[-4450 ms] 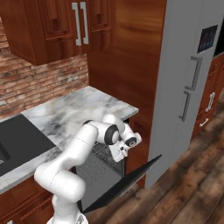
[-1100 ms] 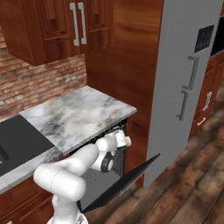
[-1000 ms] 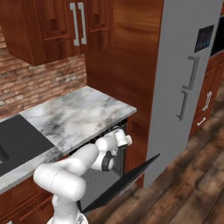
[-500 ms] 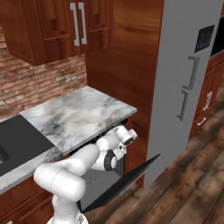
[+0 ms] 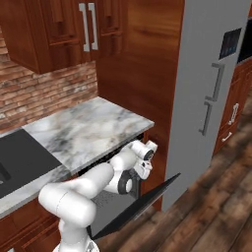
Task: Open the dishwasher door and pull out the top rack.
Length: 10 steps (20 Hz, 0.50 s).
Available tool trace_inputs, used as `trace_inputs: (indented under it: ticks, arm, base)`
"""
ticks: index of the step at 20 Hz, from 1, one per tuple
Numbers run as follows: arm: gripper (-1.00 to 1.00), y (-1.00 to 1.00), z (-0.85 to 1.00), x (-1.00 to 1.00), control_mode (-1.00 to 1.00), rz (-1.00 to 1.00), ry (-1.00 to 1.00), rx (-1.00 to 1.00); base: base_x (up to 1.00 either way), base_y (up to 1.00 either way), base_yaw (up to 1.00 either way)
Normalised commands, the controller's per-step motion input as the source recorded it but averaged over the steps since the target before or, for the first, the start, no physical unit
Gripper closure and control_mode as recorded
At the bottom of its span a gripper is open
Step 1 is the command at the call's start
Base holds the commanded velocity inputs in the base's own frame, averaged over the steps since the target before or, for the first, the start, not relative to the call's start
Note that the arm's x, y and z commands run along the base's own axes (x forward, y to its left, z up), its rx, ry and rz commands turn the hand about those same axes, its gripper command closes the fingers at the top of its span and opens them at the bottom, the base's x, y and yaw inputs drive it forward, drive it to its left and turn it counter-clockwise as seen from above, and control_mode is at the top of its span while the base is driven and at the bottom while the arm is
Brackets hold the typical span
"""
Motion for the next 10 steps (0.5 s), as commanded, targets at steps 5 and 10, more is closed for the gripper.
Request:
trace_inputs:
  ticks: [5,10]
  arm:
    - [-1.0,-0.51,-0.42,-0.05,-1.0,0.03,-0.11,-0.41]
    - [-1.0,-0.44,-0.5,-0.09,-1.0,0.04,-0.1,-0.45]
  base:
    - [0.0,0.0,0.0]
    - [0.0,0.0,0.0]
